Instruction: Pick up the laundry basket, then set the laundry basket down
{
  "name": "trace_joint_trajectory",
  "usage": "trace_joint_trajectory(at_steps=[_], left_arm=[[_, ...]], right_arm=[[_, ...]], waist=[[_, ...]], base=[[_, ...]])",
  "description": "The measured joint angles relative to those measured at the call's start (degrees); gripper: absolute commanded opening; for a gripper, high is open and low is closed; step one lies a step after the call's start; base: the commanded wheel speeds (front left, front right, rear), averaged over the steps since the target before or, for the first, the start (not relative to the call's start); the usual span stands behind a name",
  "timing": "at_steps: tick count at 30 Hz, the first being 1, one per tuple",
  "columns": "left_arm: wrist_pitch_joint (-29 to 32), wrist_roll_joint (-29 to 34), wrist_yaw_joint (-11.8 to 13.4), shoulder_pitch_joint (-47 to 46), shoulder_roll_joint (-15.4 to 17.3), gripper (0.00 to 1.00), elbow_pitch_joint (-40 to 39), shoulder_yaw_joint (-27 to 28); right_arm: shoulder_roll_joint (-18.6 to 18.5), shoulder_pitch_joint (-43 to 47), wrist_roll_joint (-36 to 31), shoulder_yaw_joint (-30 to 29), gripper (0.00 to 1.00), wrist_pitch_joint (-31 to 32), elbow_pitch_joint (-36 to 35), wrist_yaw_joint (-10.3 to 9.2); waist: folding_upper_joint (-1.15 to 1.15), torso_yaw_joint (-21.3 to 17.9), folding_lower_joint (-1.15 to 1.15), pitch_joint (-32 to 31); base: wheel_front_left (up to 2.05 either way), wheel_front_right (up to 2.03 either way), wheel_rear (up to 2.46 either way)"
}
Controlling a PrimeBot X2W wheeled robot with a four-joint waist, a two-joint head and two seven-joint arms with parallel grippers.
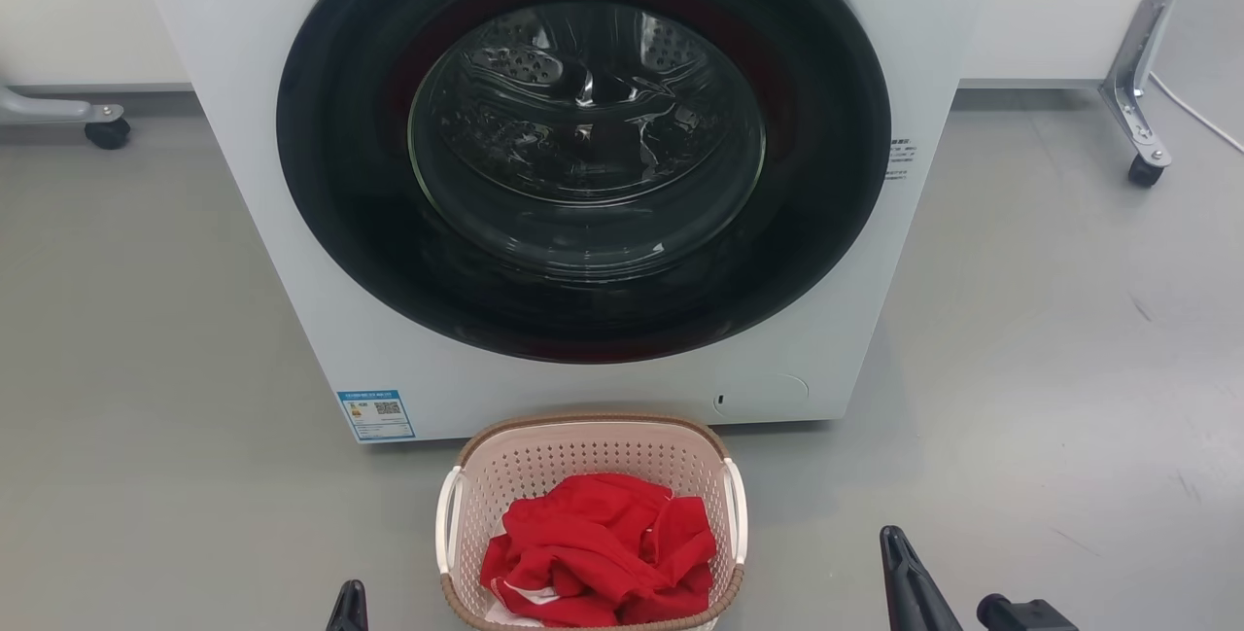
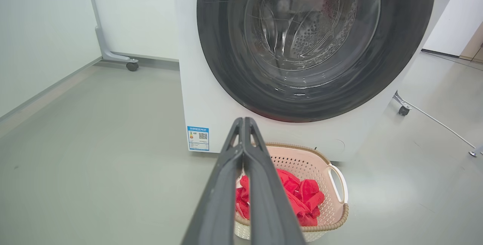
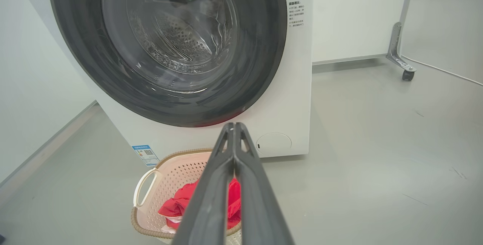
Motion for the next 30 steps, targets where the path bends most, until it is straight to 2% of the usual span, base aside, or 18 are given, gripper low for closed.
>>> trace_joint_trajectory(at_steps=[30], left_arm=[[6.78, -23.12, -4.22, -4.08, -0.76, 0.0, 3.41, 4.83]], right_arm=[[0.19, -1.54, 23.25, -8.53, 0.0, 7.01, 1.36, 4.27]], waist=[[0.0, 0.39, 0.0, 0.55]], base=[[0.0, 0.0, 0.0]])
